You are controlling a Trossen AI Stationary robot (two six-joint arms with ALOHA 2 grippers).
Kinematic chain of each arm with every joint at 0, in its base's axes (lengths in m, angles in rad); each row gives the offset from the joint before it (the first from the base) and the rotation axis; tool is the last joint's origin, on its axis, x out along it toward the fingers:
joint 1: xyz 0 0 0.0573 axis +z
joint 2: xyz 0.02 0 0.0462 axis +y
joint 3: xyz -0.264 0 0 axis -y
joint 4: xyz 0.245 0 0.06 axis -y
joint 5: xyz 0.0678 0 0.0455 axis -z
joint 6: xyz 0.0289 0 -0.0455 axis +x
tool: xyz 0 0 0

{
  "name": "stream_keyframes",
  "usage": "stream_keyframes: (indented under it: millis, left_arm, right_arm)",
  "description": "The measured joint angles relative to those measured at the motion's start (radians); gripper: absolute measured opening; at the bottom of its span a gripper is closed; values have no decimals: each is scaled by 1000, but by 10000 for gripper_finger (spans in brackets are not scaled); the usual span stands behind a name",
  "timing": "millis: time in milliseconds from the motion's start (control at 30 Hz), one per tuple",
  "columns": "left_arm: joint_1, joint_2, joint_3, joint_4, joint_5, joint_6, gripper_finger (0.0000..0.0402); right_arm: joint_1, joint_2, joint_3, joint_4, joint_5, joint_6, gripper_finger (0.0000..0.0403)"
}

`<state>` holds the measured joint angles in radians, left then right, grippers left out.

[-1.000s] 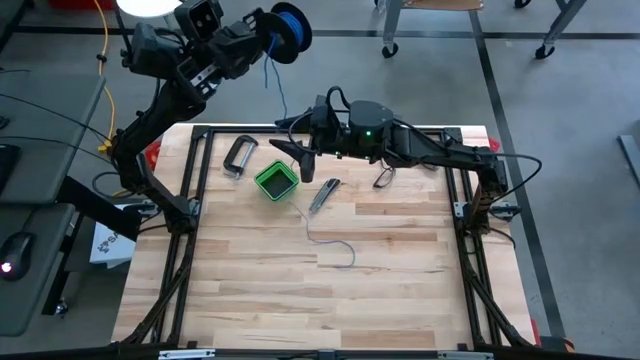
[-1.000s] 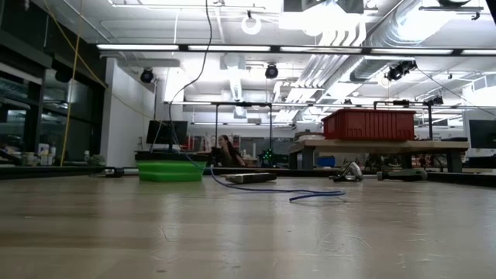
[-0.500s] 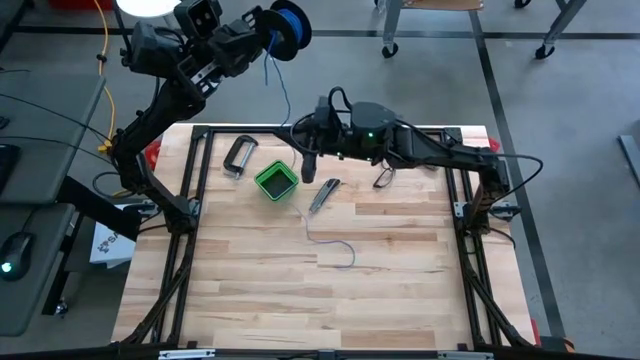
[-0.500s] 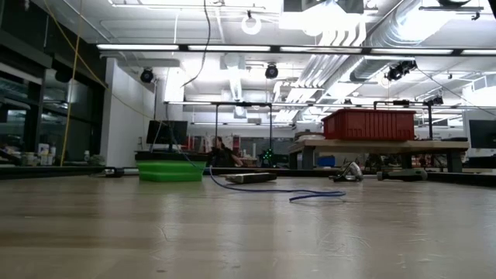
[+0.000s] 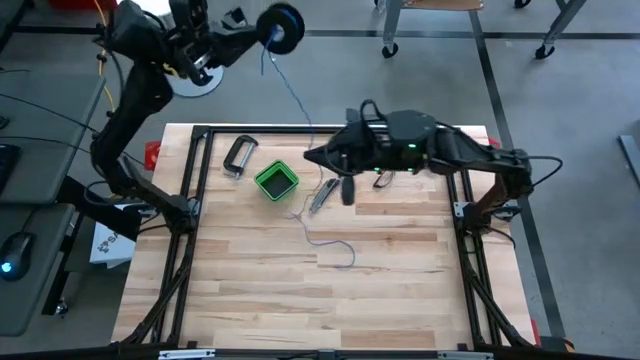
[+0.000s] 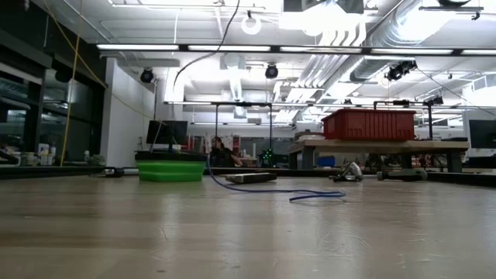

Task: Coil cords
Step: Coil the blue wire onto the spool

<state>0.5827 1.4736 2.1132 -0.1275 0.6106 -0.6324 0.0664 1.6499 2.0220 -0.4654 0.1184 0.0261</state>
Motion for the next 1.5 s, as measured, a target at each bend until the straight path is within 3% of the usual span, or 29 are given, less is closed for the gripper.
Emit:
stream_keyframes:
  millis: [367, 733, 1167, 1500]
  left_arm:
    - [5, -96, 0, -483, -5, 6, 1]
    - [-32, -67, 0, -691, 9, -25, 1]
    - [-250, 129, 0, -555, 267, -187, 1]
    - [-280, 198, 0, -525, 396, -221, 1]
  right_arm:
    - [13, -120, 0, -71, 49, -26, 0]
    - [12, -142, 0, -76, 51, -59, 0]
    - [12, -141, 0, -104, -20, -79, 0]
    - [13, -154, 0, -113, -65, -68, 0]
